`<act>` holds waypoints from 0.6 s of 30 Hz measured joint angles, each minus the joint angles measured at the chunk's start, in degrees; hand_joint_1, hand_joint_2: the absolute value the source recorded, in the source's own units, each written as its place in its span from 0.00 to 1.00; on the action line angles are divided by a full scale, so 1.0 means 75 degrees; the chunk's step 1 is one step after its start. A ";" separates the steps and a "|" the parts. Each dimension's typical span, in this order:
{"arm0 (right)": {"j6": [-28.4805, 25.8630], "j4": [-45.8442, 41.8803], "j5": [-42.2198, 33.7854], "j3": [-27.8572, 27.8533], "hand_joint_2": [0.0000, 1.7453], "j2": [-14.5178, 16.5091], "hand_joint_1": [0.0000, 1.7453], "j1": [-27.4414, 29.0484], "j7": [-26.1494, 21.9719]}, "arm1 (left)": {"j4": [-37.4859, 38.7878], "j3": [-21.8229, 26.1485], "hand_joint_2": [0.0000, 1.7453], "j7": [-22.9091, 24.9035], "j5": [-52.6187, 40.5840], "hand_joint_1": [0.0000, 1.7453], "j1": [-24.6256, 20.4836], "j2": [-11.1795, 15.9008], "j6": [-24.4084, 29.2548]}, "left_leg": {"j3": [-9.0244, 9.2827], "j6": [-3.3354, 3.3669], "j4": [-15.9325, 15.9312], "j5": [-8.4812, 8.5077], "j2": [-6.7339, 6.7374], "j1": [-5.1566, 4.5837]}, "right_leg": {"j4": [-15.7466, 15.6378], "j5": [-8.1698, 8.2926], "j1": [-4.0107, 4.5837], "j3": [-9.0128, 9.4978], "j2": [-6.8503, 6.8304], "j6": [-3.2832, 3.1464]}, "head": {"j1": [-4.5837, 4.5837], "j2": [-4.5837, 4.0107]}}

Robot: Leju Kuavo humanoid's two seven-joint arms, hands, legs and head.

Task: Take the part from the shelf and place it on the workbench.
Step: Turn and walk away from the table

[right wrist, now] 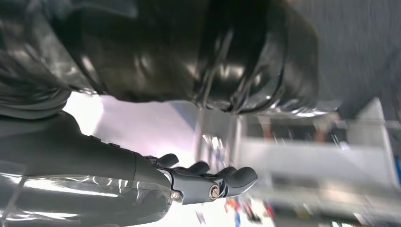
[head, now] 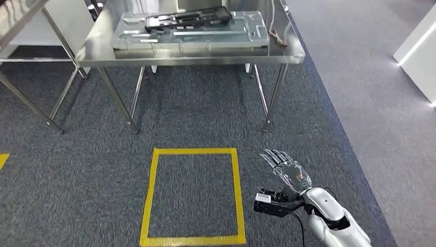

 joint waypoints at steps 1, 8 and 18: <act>0.0011 0.0192 -0.0058 -0.0211 0.00 0.0128 0.00 0.0171 -0.0107 | 0.0000 0.0028 0.00 0.0020 0.0001 0.00 0.0004 -0.0003 0.0012 | -0.0107 -0.0016 0.0408 -0.0412 0.0000 0.0011 | 0.0020 0.0068 0.0013 -0.0091 -0.0021 -0.0045 | 0.0000 0.0000; 0.0078 0.2284 0.0305 -0.2184 0.00 0.1143 0.00 0.0563 -0.1066 | -0.0001 0.0221 0.00 0.0119 -0.0050 0.00 -0.0011 -0.0011 0.0095 | 0.0898 0.0152 0.0735 -0.0556 -0.0009 -0.0048 | 0.0386 0.0481 0.0158 -0.0971 -0.0030 -0.0083 | -0.0001 0.0000; -0.0668 0.6770 0.1680 -0.5416 0.00 0.1765 0.00 -0.0177 -0.1627 | -0.0003 0.0537 0.00 0.0164 -0.0351 0.00 -0.0089 -0.0093 0.0213 | 0.1191 0.0403 -0.0792 -0.0117 0.0071 -0.0042 | 0.1922 -0.0731 0.0024 -0.1532 0.0065 0.0306 | 0.0008 0.0000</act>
